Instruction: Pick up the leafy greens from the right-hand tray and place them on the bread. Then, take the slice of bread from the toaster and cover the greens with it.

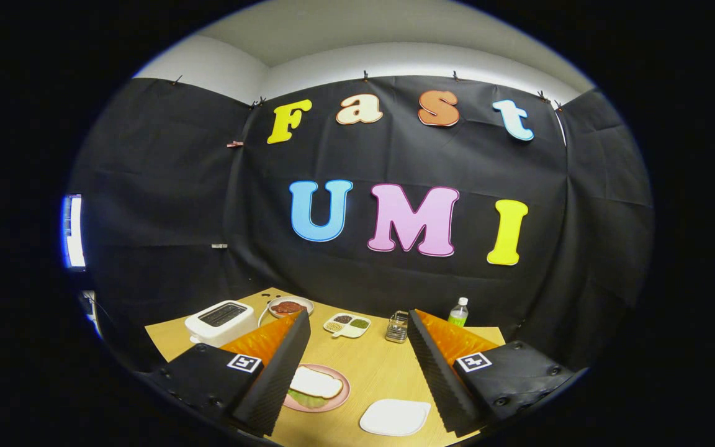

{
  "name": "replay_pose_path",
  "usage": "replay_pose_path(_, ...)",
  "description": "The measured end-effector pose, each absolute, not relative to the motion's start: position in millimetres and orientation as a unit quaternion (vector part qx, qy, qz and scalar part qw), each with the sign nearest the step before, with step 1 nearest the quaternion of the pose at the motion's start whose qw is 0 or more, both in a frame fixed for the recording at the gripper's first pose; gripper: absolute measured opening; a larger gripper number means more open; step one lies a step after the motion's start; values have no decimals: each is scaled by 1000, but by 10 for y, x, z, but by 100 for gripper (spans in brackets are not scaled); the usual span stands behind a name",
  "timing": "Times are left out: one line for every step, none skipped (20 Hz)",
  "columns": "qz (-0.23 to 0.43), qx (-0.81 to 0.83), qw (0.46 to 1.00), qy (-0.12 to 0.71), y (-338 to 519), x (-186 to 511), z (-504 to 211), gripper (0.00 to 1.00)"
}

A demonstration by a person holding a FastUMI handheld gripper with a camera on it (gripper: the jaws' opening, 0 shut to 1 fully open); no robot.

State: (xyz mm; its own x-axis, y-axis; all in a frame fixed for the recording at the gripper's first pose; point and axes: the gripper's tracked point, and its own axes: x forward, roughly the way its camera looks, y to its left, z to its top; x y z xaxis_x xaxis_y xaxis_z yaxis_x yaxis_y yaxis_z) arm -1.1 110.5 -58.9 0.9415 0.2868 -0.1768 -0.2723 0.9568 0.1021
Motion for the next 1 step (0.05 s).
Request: replay_pose_path(141,37,985,95,1090,-17,-590,98)
